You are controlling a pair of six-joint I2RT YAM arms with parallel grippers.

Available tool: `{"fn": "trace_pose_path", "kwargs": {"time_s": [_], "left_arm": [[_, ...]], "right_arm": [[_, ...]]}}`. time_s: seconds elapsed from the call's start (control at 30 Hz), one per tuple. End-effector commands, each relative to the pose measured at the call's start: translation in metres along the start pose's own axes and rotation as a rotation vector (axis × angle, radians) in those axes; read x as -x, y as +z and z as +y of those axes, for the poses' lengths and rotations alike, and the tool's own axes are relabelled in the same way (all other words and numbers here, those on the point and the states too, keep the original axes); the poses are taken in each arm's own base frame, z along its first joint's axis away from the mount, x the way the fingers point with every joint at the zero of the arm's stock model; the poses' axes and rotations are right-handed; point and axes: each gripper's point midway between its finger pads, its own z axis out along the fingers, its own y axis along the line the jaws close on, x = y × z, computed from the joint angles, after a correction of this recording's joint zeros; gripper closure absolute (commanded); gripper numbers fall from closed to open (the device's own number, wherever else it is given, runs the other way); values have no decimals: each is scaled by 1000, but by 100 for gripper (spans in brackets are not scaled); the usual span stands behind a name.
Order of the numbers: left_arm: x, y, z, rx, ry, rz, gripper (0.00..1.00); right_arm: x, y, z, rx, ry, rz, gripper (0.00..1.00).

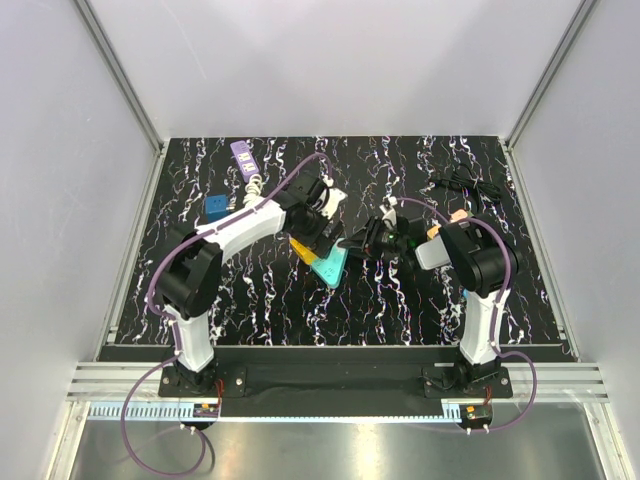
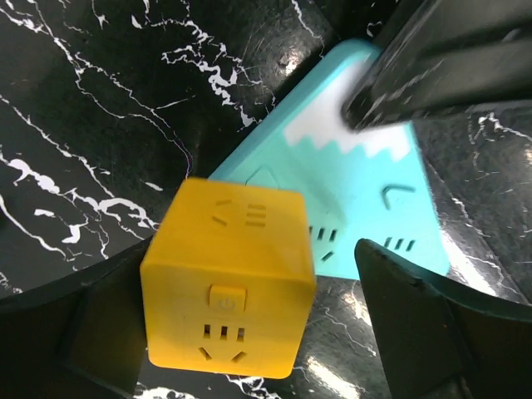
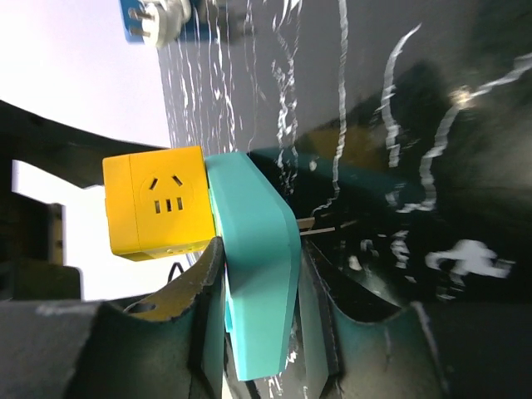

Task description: Insert the plug

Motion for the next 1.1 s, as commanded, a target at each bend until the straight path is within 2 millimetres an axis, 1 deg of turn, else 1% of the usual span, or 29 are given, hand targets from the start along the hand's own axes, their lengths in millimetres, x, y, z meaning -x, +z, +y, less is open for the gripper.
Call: {"fn": "trace_pose_path", "kwargs": {"time_s": [0.0,0.03,0.13,0.17,0.23,0.27,0.3,0.33,0.37,0.4,0.43,0.47,0.5,0.53,0.57,0.6,0.63,0.67,0.7,0.73,0.77,0.8,0.83,0.87,0.9,0.93,0.97,1.03,1.07], "left_arm": [[42,-18,-11,-53,-6,-118,1],[44,-20,-4,-32,-16,-124,1],[49,-29,7,-21,-58,-144,1],[57,-35,11,-10,-66,-166,1],[65,-49,31,58,-103,-195,1],[74,-60,38,80,-144,-221,1],[78,-71,55,114,-192,-244,1],[80,-82,75,199,-220,-258,1],[86,-96,89,263,-233,-281,1],[84,-114,106,325,-236,-302,1],[83,-127,118,382,-244,-321,1],[84,-133,126,410,-249,-353,1],[83,-152,140,439,-265,-394,1],[82,-156,145,427,-274,-408,1],[80,-162,154,440,-267,-407,1],[70,-167,174,472,-303,-396,1],[66,-169,183,472,-312,-388,1],[55,-162,191,472,-326,-343,1],[42,-164,210,501,-347,-316,1],[31,-160,218,513,-366,-289,2],[22,-152,227,513,-386,-261,2],[12,-151,239,515,-428,-251,6],[5,-148,247,513,-457,-242,7],[-2,-138,254,506,-496,-221,9],[-11,-137,264,501,-529,-216,11],[-14,-134,268,496,-545,-211,12],[-21,-129,275,498,-569,-195,12],[-24,-124,278,488,-579,-191,12],[-25,-117,280,478,-585,-183,12]], "right_arm": [[-16,6,1,-35,-1,61,100],[-14,6,3,-34,5,57,100],[-7,9,7,-34,8,32,100],[-2,10,8,-38,7,16,100],[4,13,10,-41,12,-4,100],[10,15,11,-46,12,-23,100],[14,17,11,-49,24,-36,100],[20,18,12,-51,22,-59,100],[23,19,14,-50,23,-72,100],[28,20,16,-49,27,-89,100],[34,21,15,-61,35,-122,100],[38,20,14,-71,41,-141,100],[41,19,16,-74,35,-160,100],[47,19,16,-80,32,-186,100],[48,19,16,-80,32,-195,100],[49,18,15,-80,41,-206,100],[53,18,19,-59,31,-228,100],[52,17,18,-55,36,-233,100],[52,17,18,-47,54,-242,100],[55,16,22,-20,48,-258,100],[52,15,19,-19,58,-258,100],[51,15,19,-12,70,-260,100],[50,14,19,-9,69,-260,100],[48,13,17,-12,70,-260,100],[46,12,17,-9,69,-257,100],[45,12,18,1,65,-250,100],[41,11,16,1,65,-241,96],[36,10,17,12,60,-224,91],[36,9,17,14,57,-223,88]]}}
